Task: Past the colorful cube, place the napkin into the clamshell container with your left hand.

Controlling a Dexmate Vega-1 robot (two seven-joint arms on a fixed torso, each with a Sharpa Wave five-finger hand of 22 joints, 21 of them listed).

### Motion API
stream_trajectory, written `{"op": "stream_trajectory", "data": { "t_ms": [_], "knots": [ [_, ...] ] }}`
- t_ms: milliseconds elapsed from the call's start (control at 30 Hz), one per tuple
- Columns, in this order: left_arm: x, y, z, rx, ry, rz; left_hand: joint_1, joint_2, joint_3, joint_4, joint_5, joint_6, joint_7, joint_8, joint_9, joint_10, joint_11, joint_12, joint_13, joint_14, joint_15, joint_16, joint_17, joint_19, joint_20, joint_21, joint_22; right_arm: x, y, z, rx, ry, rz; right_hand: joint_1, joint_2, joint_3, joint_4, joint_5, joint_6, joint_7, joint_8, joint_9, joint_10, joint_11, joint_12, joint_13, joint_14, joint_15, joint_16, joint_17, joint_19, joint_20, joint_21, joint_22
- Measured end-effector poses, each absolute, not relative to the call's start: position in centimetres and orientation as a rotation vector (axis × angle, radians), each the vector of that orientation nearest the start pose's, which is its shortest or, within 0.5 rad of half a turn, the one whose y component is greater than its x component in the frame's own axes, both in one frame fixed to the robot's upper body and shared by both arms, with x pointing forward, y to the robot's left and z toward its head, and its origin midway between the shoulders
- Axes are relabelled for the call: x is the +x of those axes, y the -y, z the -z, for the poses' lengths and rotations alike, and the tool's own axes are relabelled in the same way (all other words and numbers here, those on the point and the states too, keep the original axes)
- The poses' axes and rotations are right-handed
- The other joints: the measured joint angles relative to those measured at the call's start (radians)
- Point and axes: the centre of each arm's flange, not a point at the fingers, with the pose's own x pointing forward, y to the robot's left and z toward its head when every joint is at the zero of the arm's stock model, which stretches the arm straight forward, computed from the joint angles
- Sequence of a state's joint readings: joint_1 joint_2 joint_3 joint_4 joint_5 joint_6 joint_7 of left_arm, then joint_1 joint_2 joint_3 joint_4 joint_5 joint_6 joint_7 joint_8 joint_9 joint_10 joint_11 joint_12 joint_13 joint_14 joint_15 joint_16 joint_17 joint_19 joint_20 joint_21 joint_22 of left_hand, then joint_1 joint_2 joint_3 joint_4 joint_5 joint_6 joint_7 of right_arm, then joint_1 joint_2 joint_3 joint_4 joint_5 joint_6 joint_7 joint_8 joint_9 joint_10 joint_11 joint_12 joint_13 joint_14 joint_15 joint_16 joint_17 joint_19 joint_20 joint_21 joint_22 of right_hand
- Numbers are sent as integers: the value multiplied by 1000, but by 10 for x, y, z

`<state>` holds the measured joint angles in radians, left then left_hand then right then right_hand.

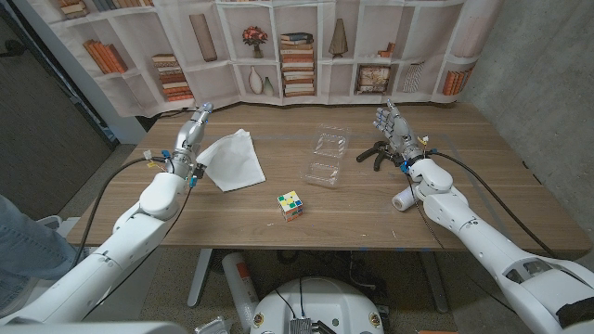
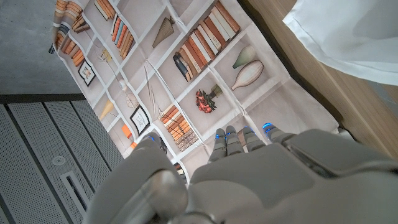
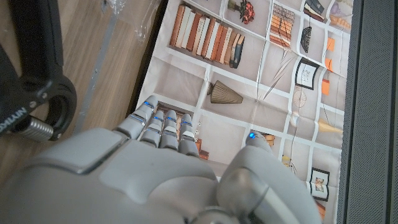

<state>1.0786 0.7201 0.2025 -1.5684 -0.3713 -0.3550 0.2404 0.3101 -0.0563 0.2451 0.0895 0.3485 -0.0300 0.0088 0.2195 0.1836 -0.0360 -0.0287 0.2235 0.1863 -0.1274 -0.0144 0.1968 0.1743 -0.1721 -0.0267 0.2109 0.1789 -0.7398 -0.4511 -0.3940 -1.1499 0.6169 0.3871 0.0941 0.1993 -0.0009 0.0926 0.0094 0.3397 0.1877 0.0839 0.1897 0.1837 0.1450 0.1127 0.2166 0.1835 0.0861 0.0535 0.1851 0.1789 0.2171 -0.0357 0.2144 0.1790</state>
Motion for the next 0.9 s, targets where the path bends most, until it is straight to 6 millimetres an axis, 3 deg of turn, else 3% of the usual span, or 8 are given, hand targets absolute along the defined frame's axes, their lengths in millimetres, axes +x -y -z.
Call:
{"op": "stream_trajectory", "data": {
  "t_ms": [333, 900],
  "knots": [
    [569, -370, 10, 302, 766, -104, 0, 0, -4, -4, 0, 4, 4, 0, 0, 0, 0, 0, 0, 3, -3, 0, 0, 0, 0, 0, 0, 665, 284, 3, 11, 675, -239, 0, 0, 0, 0, 0, 0, 0, 0, 0, 0, 0, 0, 0, 0, 0, 0, 0, 0, 0, 0, 0],
    [548, -377, 20, 406, 771, -212, 17, 9, -4, -4, 9, 27, -9, 0, 0, 12, -12, 0, 0, 14, -14, 0, 0, 0, 0, -3, 0, 660, 280, 6, -7, 658, -249, 0, 0, 0, 0, -8, 0, 0, 0, 0, 0, 0, 0, 0, 0, 0, 0, 0, 0, 0, 0, 0]
  ]
}}
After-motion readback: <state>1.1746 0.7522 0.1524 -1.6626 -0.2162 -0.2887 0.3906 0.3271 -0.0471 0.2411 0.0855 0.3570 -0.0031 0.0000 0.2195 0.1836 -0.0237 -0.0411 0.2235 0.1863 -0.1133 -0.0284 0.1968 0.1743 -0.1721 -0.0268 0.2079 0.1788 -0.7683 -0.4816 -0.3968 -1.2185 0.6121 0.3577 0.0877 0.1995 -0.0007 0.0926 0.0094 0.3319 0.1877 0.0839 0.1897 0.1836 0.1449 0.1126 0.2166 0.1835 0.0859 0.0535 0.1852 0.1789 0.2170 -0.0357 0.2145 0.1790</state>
